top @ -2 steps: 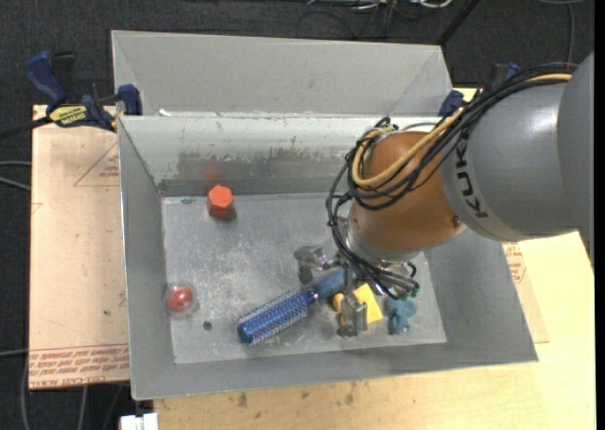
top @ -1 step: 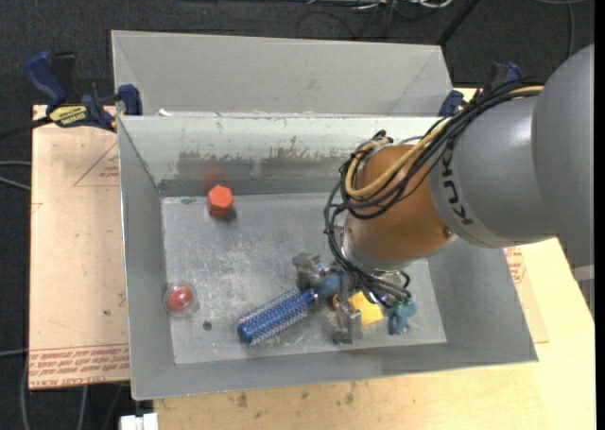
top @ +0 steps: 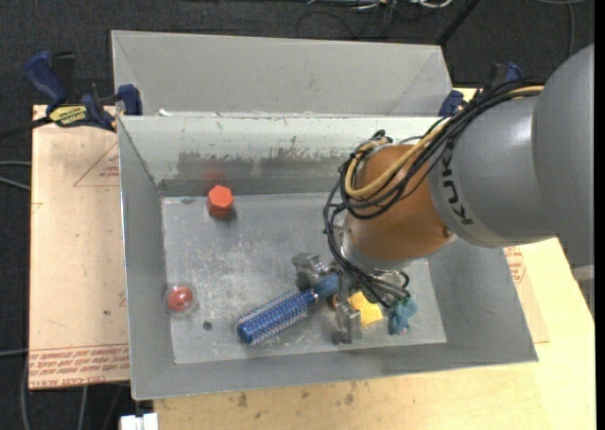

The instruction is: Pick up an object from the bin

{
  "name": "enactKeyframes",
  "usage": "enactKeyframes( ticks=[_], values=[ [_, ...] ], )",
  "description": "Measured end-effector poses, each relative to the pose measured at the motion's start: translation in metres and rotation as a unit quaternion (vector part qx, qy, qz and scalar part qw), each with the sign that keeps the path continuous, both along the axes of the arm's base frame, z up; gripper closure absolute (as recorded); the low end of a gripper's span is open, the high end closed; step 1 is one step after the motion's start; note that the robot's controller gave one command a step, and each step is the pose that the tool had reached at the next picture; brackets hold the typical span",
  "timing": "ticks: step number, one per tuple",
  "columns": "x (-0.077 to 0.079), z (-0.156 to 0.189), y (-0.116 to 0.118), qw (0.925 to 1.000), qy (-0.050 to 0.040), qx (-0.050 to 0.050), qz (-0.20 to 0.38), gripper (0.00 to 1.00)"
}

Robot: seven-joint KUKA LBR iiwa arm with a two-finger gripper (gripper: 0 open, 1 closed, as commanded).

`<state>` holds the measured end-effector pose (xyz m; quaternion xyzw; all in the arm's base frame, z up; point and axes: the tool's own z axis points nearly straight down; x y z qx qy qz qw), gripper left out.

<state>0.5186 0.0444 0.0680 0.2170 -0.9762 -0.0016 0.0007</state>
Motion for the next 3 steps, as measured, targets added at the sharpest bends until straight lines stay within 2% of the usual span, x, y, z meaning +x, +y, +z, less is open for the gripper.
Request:
enactKeyframes(
  ticks=[1, 2, 3],
  values=[
    [0.001, 0.001, 0.000, 1.0000, -0.0008, 0.000, 0.000, 1.00],
    [0.003, 0.106, 0.001, 1.0000, -0.0055, -0.001, -0.001, 1.00],
    [0.003, 0.119, 0.001, 1.0000, -0.0024, -0.001, -0.001, 1.00]
  ],
)
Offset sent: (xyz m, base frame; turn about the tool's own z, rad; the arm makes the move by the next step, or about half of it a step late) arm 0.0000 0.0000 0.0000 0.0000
